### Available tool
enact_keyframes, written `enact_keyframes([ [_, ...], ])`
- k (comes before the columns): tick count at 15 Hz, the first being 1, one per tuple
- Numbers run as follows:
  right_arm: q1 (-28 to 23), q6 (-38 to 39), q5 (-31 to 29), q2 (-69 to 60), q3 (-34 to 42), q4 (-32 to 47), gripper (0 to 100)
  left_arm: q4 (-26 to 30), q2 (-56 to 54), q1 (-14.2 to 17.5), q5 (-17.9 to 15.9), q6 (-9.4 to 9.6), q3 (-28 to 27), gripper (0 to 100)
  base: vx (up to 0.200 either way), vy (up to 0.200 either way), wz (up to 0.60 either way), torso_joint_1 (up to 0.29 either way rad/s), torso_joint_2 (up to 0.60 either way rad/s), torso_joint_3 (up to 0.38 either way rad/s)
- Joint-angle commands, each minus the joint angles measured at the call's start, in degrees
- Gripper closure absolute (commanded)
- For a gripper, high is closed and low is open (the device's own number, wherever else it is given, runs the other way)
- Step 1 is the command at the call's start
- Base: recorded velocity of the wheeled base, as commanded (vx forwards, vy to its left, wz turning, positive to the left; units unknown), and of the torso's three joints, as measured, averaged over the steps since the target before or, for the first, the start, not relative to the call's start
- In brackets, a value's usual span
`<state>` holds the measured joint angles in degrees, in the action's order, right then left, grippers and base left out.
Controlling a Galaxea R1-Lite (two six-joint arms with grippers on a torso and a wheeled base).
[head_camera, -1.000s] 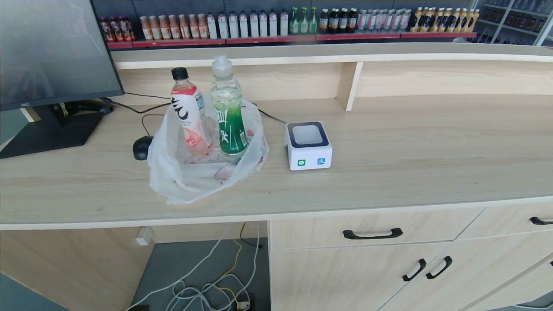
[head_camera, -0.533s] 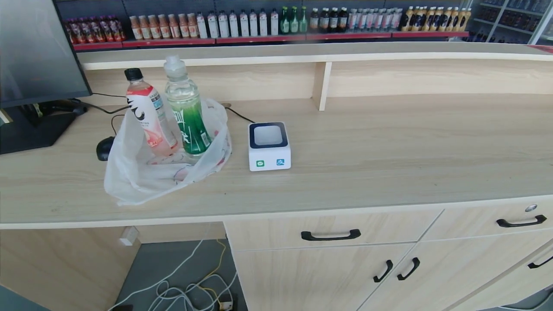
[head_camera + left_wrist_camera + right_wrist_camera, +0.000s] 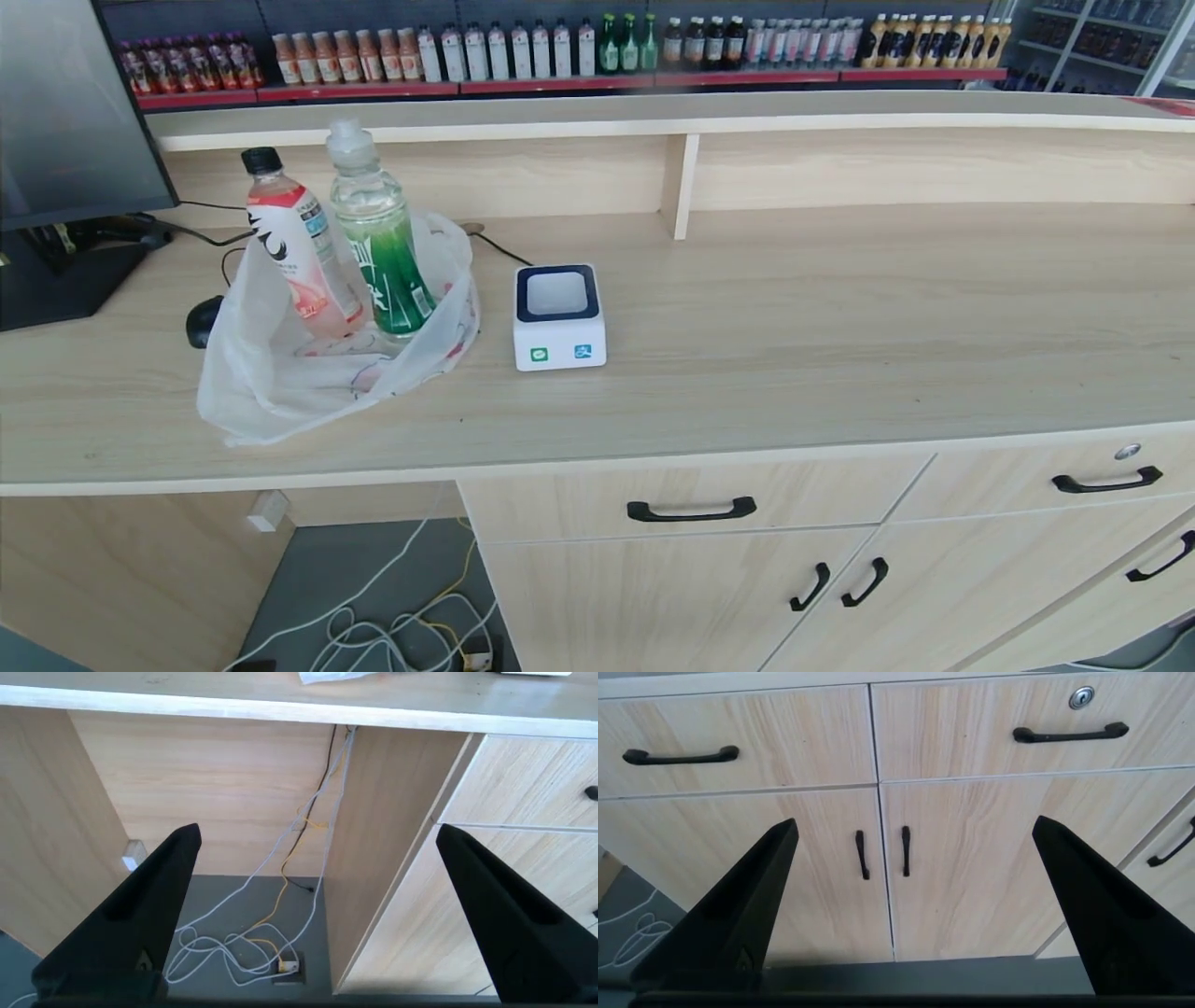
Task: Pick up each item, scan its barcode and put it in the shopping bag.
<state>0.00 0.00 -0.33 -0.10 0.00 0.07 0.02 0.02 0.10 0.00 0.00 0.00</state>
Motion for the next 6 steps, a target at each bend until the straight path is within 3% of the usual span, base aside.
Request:
enact_keyframes([
  [1, 0.1, 0.0, 0.0, 0.1, 0.0, 0.0, 0, 0.0, 0.0, 0.1, 0.0, 0.0, 0.0, 0, 0.0, 0.0, 0.0, 0.0, 0.0, 0.0],
  [6, 0.1, -0.1, 0.0, 0.1, 0.0, 0.0, 0, 0.0, 0.0, 0.1, 0.0, 0.0, 0.0, 0, 0.0, 0.0, 0.0, 0.0, 0.0, 0.0],
])
